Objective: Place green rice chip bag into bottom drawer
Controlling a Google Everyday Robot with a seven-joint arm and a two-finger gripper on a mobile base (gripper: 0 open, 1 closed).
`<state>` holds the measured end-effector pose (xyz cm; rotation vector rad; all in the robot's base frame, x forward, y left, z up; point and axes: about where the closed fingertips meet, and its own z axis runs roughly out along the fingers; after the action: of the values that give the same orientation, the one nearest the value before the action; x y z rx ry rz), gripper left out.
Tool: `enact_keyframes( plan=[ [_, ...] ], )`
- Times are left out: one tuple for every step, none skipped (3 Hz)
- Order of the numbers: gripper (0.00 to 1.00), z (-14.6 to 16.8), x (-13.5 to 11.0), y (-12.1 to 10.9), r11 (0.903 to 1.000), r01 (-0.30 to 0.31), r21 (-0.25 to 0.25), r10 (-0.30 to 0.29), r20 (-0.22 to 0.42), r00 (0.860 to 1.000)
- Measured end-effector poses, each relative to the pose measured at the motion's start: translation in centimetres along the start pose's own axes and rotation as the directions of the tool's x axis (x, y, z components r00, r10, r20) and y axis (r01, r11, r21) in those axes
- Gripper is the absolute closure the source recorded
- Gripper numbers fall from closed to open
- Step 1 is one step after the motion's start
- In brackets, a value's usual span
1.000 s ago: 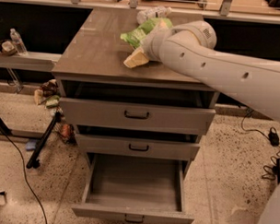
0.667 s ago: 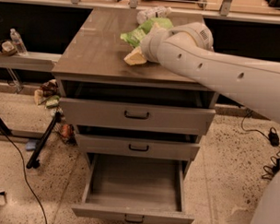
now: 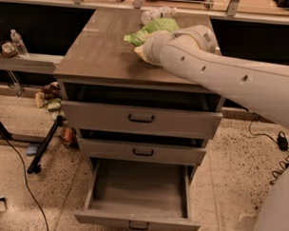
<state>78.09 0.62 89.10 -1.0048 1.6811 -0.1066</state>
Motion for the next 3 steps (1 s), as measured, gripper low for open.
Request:
enact_keyframes(
  plan=[
    [0.87,0.13,0.01,0.26,1.0000,-0.007,-0.006,0.007,0.002,1.000],
    [1.00,0.22,-0.21,0.46,0.9999,-0.008,-0.011,0.008,0.011,1.000],
    [1.00,0.23,-0.26,0.47,0.9999,-0.008,-0.011,0.008,0.013,1.000]
  ],
)
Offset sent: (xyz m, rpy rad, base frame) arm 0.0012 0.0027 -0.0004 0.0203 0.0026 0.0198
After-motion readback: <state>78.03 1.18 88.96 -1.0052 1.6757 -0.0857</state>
